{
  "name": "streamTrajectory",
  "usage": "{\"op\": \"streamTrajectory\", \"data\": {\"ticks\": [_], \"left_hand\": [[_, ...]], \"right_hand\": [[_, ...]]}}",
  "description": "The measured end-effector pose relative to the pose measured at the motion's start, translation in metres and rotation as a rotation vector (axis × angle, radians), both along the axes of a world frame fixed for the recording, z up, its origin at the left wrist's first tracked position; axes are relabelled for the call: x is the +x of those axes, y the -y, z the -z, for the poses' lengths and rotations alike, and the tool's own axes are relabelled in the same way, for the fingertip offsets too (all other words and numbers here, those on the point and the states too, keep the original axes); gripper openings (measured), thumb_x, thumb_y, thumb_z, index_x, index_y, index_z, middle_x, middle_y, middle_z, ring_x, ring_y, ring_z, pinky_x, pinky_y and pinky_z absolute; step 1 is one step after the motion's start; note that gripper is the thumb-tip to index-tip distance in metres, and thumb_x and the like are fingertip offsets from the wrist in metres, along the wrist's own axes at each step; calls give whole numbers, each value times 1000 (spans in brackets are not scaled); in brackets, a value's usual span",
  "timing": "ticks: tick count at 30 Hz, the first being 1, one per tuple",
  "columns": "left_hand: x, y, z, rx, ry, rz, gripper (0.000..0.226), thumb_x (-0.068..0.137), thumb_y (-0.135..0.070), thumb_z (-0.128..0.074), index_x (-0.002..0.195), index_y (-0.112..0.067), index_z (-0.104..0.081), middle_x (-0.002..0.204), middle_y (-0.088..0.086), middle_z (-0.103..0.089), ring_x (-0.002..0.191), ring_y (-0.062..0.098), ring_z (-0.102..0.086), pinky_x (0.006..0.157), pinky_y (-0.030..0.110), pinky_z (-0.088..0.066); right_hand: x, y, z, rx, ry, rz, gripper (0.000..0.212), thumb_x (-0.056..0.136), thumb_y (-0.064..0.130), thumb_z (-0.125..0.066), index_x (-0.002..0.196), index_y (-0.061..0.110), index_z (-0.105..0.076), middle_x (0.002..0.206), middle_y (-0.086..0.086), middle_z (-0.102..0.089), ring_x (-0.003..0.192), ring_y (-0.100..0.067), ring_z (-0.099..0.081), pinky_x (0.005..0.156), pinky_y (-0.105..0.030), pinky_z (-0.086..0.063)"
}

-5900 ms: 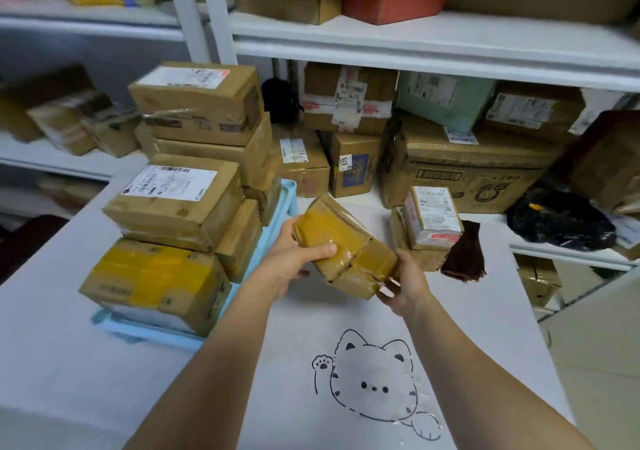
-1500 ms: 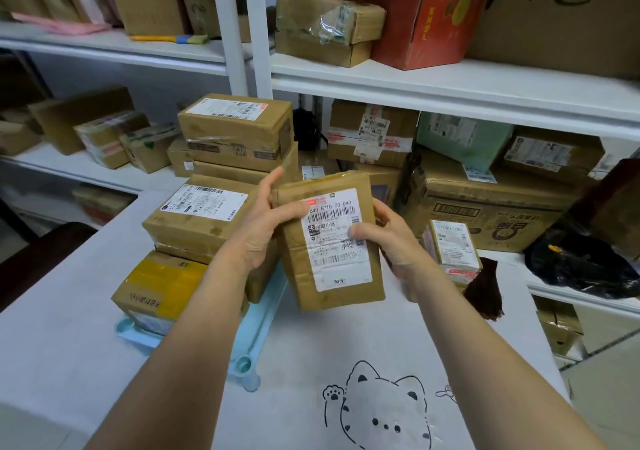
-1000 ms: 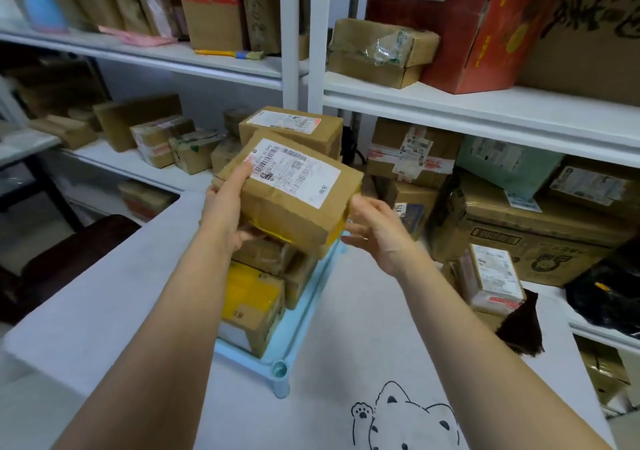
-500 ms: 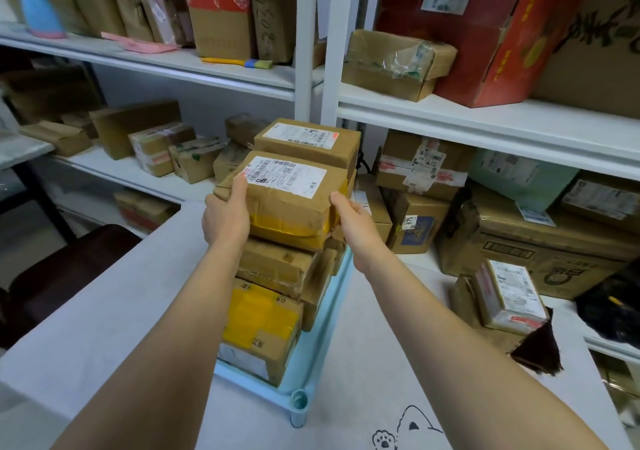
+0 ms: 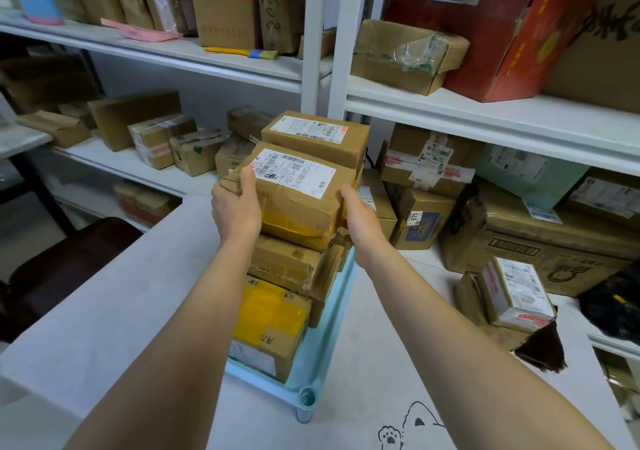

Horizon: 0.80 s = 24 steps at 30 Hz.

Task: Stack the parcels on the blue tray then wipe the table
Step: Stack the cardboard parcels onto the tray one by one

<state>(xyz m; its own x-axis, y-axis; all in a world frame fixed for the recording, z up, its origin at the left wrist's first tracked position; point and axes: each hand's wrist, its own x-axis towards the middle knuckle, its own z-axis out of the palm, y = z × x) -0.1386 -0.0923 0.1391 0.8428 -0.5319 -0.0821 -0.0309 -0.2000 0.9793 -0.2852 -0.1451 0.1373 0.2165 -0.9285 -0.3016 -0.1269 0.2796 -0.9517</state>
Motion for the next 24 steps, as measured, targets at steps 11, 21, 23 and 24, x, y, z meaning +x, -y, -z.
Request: {"op": "streamTrajectory", "data": {"ticks": [11,21,23,24], "left_hand": [[-66,1,-27,-178,699,-27,24,85,-19,-59,107,-11,-62,137,10,-46,134,28,-33,110,38,-30],[-166,20,8,-154,781,220,7,85,-13,-58,86,-10,-65,113,9,-57,116,24,-46,90,24,-37],[-189,29,22,-99,736,292,10,87,-15,-57,88,-11,-66,113,8,-57,115,24,-45,91,30,-42],[-195,31,28,-63,694,326,11,87,-15,-57,89,-13,-67,113,7,-57,115,24,-44,92,30,-41]], "right_hand": [[-26,1,-6,-9,-21,61,42,95,53,-32,114,28,-59,127,1,-55,120,-22,-51,102,-42,-41],[-117,5,19,-46,-90,229,40,97,34,-36,111,3,-56,104,-13,-57,101,-28,-53,98,-45,-43],[-147,7,31,-39,-109,276,37,98,31,-40,116,3,-56,98,-9,-58,96,-24,-51,92,-40,-44],[-156,7,36,-40,-120,290,38,97,29,-42,121,3,-55,101,-9,-59,94,-21,-49,90,-39,-43]]}}
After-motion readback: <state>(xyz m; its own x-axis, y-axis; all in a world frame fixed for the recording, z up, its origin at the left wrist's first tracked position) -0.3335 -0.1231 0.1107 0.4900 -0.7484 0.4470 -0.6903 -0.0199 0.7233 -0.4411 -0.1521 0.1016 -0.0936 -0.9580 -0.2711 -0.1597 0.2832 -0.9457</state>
